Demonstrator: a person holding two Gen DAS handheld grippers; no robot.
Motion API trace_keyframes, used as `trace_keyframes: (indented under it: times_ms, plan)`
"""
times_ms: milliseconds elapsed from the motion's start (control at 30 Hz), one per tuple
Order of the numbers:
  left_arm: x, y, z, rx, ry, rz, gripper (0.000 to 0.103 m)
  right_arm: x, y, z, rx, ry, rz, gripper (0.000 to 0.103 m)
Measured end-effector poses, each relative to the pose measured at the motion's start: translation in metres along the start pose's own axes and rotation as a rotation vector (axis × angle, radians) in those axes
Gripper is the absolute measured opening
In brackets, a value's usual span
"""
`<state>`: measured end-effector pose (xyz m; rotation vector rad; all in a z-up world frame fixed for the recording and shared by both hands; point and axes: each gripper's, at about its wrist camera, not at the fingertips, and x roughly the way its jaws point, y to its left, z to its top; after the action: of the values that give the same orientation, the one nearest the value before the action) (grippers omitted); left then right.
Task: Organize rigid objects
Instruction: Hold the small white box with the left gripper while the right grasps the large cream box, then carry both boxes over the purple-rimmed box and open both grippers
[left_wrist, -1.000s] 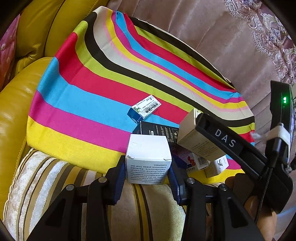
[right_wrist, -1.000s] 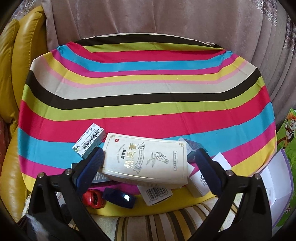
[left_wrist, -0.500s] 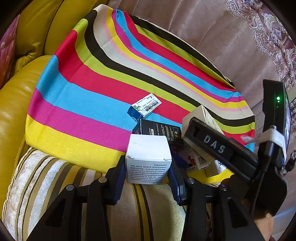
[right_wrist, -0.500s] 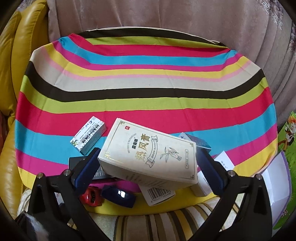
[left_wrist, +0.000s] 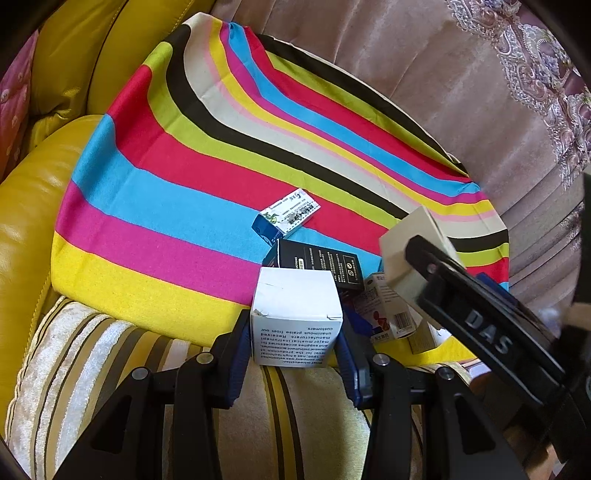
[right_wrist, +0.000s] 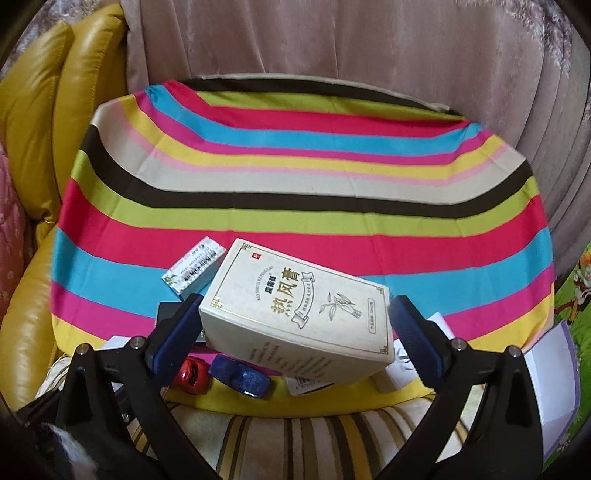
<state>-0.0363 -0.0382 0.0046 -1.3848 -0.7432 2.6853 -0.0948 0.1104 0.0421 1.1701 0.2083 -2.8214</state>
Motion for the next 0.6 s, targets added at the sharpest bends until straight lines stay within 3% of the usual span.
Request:
trace_keyframes:
  times_ms: [267,600]
  plan:
    - [-0.007,-0.017,0.002,0.050,-0.040,0.012,0.044,-0.022,-0.014,0.000,-0.002,-0.051,0.027,0.100]
    - [-0.014,-0.043,-0.005,0.099,-0.045,0.001,0.044,-0.043,-0.056,-0.015,0.051,-0.052,0.036,0.100]
